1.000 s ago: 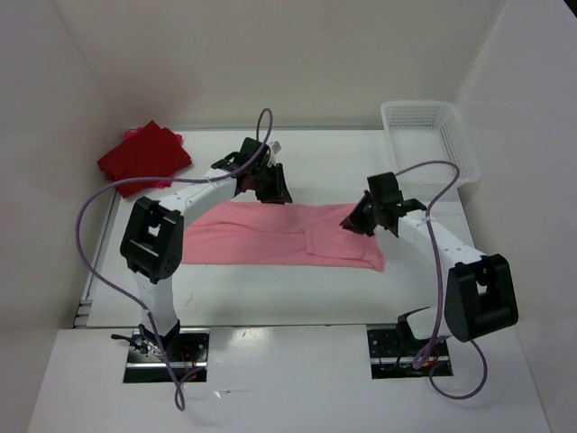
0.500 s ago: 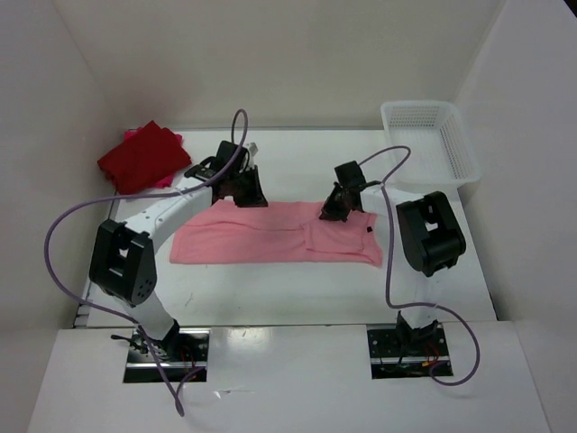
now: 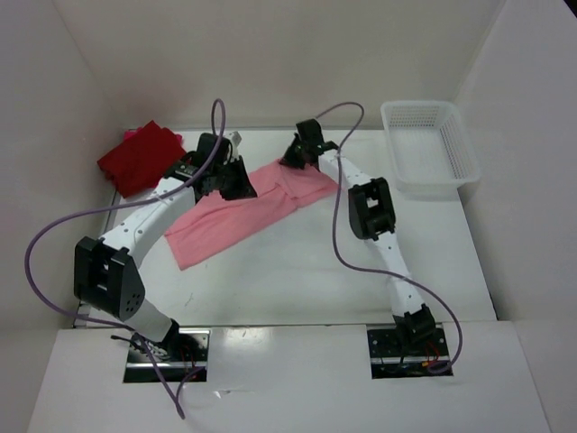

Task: Fold and stack the t-shirts
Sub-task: Rotate the tshirt 90 degrees

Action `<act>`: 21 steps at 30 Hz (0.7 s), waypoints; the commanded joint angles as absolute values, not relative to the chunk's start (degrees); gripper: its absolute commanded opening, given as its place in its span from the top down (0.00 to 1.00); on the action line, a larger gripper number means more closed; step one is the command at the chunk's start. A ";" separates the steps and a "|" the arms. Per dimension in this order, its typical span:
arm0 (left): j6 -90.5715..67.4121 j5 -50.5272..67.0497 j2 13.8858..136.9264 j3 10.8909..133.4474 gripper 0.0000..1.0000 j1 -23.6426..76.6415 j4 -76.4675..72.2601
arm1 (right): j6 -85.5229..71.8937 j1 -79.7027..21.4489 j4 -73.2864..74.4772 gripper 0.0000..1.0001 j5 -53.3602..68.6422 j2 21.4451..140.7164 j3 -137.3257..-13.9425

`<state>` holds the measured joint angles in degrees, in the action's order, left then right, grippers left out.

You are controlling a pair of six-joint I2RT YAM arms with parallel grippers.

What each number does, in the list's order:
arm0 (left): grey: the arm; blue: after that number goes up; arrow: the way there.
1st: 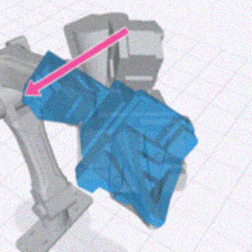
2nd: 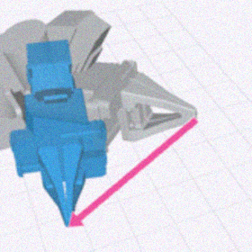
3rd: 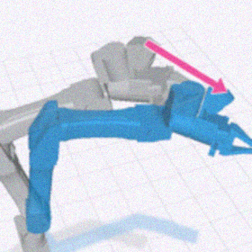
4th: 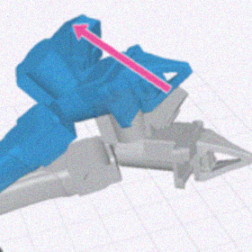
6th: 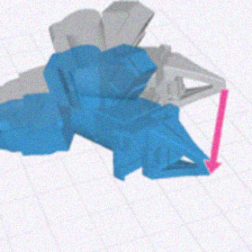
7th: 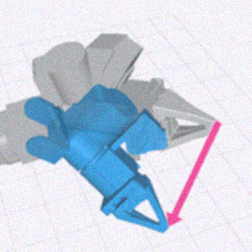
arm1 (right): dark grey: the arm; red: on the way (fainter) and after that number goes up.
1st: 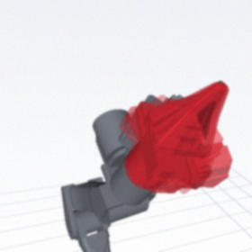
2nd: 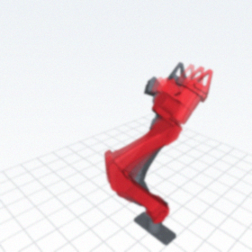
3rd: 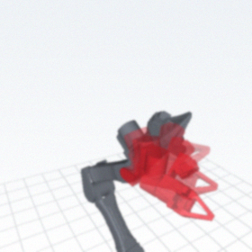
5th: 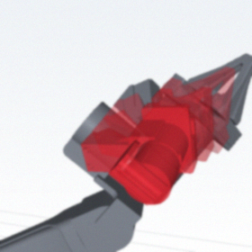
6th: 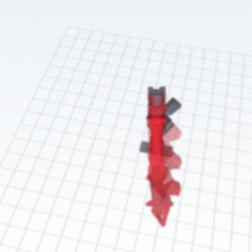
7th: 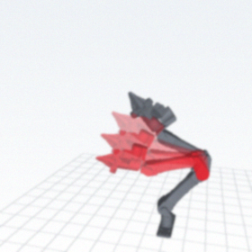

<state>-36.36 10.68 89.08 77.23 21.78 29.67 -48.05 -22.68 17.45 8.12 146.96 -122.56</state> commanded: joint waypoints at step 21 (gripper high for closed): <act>-32.26 18.37 85.61 76.56 0.82 3.52 30.32 | -47.36 -40.14 10.21 0.52 8.96 93.32 -72.36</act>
